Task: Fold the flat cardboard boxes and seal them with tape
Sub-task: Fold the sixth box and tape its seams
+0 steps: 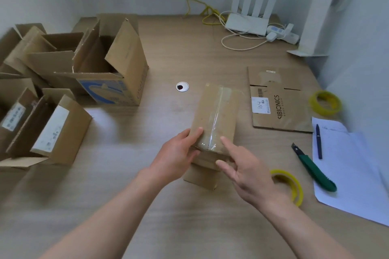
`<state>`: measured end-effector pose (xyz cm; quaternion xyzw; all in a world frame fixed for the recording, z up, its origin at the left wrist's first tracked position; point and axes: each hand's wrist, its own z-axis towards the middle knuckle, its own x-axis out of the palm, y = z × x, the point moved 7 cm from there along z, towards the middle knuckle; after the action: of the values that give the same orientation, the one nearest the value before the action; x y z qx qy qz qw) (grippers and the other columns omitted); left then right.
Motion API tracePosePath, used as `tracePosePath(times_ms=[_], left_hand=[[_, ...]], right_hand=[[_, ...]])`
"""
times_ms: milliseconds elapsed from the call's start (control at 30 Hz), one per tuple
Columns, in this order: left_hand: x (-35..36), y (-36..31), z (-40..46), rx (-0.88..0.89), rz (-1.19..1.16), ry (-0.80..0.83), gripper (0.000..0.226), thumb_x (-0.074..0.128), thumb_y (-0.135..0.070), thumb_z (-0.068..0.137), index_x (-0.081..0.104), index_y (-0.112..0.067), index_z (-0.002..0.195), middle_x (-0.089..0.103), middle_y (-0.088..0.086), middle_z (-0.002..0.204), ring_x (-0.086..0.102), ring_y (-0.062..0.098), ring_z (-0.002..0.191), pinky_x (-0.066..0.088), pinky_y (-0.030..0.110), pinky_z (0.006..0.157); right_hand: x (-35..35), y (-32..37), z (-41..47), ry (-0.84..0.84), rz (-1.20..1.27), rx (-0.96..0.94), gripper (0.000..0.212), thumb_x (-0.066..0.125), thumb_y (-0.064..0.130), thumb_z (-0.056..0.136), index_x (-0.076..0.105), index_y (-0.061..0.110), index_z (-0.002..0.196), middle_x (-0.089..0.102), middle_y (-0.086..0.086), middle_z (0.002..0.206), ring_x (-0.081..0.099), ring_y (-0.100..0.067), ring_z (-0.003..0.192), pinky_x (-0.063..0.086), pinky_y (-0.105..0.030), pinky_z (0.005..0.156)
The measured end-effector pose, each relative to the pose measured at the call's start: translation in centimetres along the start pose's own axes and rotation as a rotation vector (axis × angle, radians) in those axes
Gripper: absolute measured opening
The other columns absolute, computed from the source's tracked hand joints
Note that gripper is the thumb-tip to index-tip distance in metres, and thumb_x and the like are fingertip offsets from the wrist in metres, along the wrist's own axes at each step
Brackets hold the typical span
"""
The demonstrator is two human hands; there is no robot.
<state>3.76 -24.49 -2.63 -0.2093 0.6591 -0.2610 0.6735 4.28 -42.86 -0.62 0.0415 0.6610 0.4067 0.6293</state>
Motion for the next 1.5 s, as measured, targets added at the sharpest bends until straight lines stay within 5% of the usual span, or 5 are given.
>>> tracePosePath(times_ms=[400,667,833,1267,1500], left_hand=[[1.8,-1.2,-1.5,0.019,0.123,-0.273,0.049,0.043,-0.021,0.098,0.043,-0.001,0.143,0.035,0.033,0.148,0.065,0.048,0.068,0.056,0.046,0.055],[1.4,0.7,-0.8,-0.393,-0.507,-0.169,0.082,0.038,-0.072,0.084,-0.006,-0.051,0.150,0.037,-0.009,0.154,0.050,-0.010,0.119,0.034,0.024,0.103],[3.6,0.5,1.8,-0.607,-0.542,-0.272,0.049,0.034,-0.047,0.102,0.054,-0.017,0.135,0.058,0.003,0.137,0.050,0.024,0.129,0.037,0.035,0.109],[2.5,0.4,2.3,-0.885,-0.844,0.171,0.065,0.040,-0.068,0.090,0.025,-0.041,0.147,0.045,-0.006,0.140,0.065,0.033,0.098,0.051,0.041,0.076],[-2.1,-0.4,3.0,-0.614,-1.337,-0.175,0.071,0.022,-0.074,0.092,0.064,-0.020,0.072,0.073,-0.006,0.093,0.062,0.018,0.083,0.037,0.043,0.074]], right_hand=[[1.0,-1.1,1.8,-0.129,-0.200,-0.546,0.038,0.050,0.019,0.095,0.063,0.003,0.127,0.061,-0.006,0.067,0.058,-0.028,0.056,0.049,-0.032,0.046],[-0.1,-4.6,0.7,-0.043,0.335,0.270,0.068,0.040,0.066,0.088,0.013,0.054,0.149,0.061,0.025,0.082,0.059,-0.005,0.081,0.041,-0.015,0.072],[3.3,-4.4,3.0,-0.268,0.496,0.653,0.062,0.029,0.050,0.103,0.019,0.021,0.157,0.030,0.003,0.159,0.027,-0.014,0.146,0.020,-0.023,0.111],[2.0,-4.5,3.9,-0.047,0.911,0.766,0.043,0.034,0.040,0.106,0.060,0.015,0.128,0.068,0.000,0.120,0.063,-0.019,0.114,0.047,-0.040,0.104],[-1.7,-4.7,4.0,-0.205,1.309,0.657,0.065,0.027,0.067,0.095,0.070,0.018,0.092,0.065,-0.013,0.095,0.054,-0.029,0.088,0.037,-0.041,0.073]])
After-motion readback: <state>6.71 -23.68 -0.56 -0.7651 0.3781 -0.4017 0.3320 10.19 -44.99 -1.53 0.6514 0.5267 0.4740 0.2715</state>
